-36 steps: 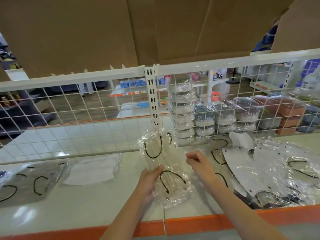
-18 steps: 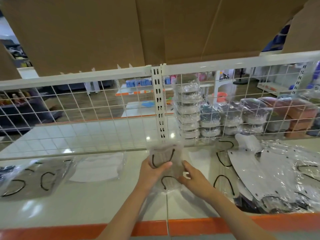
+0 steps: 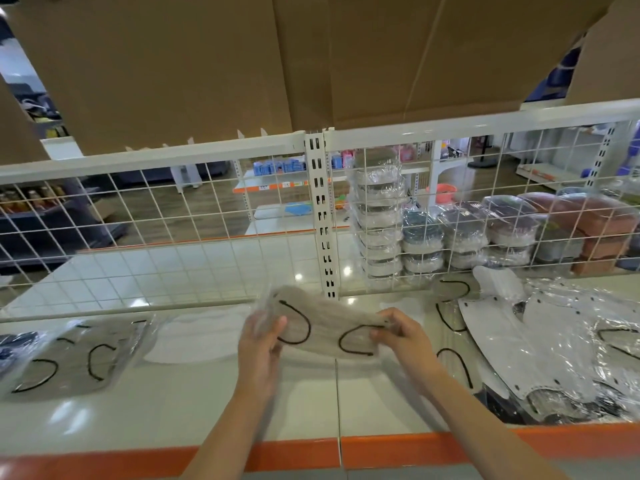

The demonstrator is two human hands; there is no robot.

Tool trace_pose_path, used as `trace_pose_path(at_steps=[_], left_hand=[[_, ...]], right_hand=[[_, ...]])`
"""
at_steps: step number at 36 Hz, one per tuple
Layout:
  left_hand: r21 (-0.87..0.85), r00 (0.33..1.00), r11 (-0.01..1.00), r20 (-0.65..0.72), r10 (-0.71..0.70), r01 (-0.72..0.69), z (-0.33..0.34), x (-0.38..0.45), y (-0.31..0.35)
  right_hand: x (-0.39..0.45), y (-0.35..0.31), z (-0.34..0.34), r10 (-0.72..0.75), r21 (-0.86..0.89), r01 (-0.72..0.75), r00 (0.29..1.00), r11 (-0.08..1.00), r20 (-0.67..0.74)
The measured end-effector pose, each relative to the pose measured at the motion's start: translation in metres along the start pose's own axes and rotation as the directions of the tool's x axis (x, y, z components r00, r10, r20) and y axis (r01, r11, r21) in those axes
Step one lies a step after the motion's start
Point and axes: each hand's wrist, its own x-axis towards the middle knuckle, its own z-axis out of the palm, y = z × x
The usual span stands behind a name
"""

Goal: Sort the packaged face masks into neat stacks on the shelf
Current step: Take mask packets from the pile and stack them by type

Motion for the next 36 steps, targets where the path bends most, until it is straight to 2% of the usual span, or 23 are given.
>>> trace_pose_path(at_steps=[2,4,9,13,17,20,24,28,30,33,36], left_hand=[[0.231,0.995,0.970,-0.054,0.089,-0.074,-0.019,0.001,0.003],[0.380,0.992,0.917,-0.006,0.129,-0.117,-0.032,0.003,0.001],[0.608,0.990,0.781,0.109,0.093,-0.141,-0.037,0.004,-0.018],[0.668,0.992,0.734,0.103,0.073,-0.123,-0.026,0.004,-0.028],[0.618,0.995,0.781,0.078,0.054,-0.091,-0.014,0.004,-0.030],[0.618,0.993,0.778,0.054,0.104,-0.114,-0.016,0.007,-0.025],[0.638,0.987,0.755,0.059,0.151,-0.154,-0.023,0.003,-0.022],[0.662,0.996,0.745,0.078,0.039,-0.081,-0.027,-0.008,-0.034],[0.673,0.996,0.738,0.092,-0.003,-0.060,-0.028,-0.010,-0.036],[0.661,0.993,0.749,0.116,-0.032,-0.053,-0.031,-0.007,-0.026],[0.650,0.995,0.756,0.097,0.006,-0.068,-0.040,0.002,-0.003]], right_hand=[[0.005,0.003,-0.012,-0.040,-0.121,0.040,0.999,0.992,0.002],[0.009,0.011,-0.020,-0.030,-0.177,0.027,0.999,0.984,-0.017],[0.008,0.026,-0.022,0.128,-0.087,-0.131,0.991,0.988,-0.045],[0.007,0.027,-0.009,0.150,-0.032,-0.154,0.985,0.988,-0.086],[0.005,0.018,0.004,0.147,0.015,-0.146,0.985,0.989,-0.088],[0.006,0.012,0.006,0.119,0.069,-0.112,0.988,0.991,-0.101],[0.010,0.022,0.001,0.141,0.034,-0.137,0.977,0.990,-0.158],[0.002,0.034,0.005,0.236,-0.031,-0.242,0.962,0.970,-0.137],[0.000,0.033,0.010,0.283,0.020,-0.283,0.953,0.959,-0.103],[0.006,0.027,0.021,0.240,-0.003,-0.241,0.965,0.970,-0.103],[0.017,0.013,0.040,0.166,-0.131,-0.179,0.981,0.975,-0.104]])
